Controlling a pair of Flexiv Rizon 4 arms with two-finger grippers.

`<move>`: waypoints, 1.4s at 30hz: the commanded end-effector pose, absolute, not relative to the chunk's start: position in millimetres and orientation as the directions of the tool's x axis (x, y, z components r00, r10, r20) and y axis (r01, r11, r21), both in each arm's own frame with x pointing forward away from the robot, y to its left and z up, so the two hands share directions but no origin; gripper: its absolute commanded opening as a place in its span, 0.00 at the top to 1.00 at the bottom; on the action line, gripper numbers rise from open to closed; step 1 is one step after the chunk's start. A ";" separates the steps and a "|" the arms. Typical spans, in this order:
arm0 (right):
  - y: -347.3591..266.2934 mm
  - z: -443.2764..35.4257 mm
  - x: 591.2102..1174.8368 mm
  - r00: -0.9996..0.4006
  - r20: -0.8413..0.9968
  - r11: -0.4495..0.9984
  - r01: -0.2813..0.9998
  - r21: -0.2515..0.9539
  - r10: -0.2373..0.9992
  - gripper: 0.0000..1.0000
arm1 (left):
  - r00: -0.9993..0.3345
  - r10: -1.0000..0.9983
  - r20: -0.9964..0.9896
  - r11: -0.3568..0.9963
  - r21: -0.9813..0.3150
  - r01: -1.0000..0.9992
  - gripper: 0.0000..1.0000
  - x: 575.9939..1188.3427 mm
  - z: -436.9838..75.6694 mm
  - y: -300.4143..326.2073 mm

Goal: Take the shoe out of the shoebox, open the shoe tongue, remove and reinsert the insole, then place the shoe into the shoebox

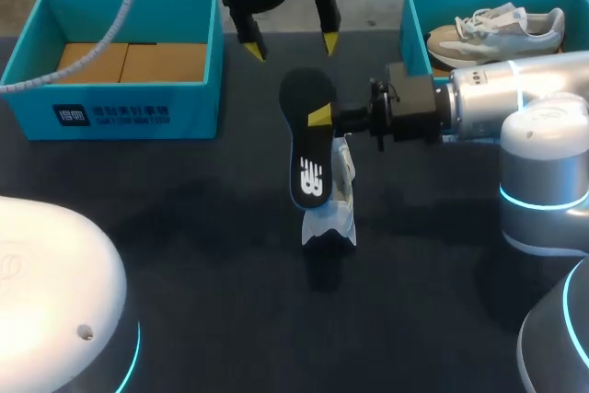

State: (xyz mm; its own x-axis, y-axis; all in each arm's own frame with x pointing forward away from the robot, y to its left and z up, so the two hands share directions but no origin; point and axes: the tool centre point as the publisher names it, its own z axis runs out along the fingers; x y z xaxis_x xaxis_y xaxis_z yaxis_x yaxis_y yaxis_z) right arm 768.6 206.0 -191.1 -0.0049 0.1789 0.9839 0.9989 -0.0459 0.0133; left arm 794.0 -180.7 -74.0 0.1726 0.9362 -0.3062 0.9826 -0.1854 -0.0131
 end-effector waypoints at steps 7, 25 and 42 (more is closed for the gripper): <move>192.2 -187.2 767.4 -0.001 0.983 -0.068 0.998 0.014 0.183 1.00 | 0.116 0.694 -0.711 -0.133 0.032 0.991 0.00 789.2 -76.4 -162.0; 178.3 -183.0 763.5 0.005 0.981 -0.106 0.994 0.015 0.192 1.00 | 0.049 0.225 -0.973 -0.004 0.049 0.999 0.00 786.4 -72.4 -158.9; 173.8 -177.5 760.7 0.003 0.980 -0.120 0.993 0.021 0.199 1.00 | 0.027 -0.008 -1.000 -0.068 0.027 0.997 0.00 775.6 -83.9 -149.1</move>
State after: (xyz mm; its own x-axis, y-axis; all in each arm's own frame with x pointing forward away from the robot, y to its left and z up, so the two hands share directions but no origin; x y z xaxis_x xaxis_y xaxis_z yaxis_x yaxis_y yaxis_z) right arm 762.3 173.2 -180.3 0.0014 0.1904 0.9817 0.9926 -0.1195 0.0218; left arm 779.1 -151.8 -78.1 0.0325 0.2482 -0.9682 0.9970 -0.0757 0.0141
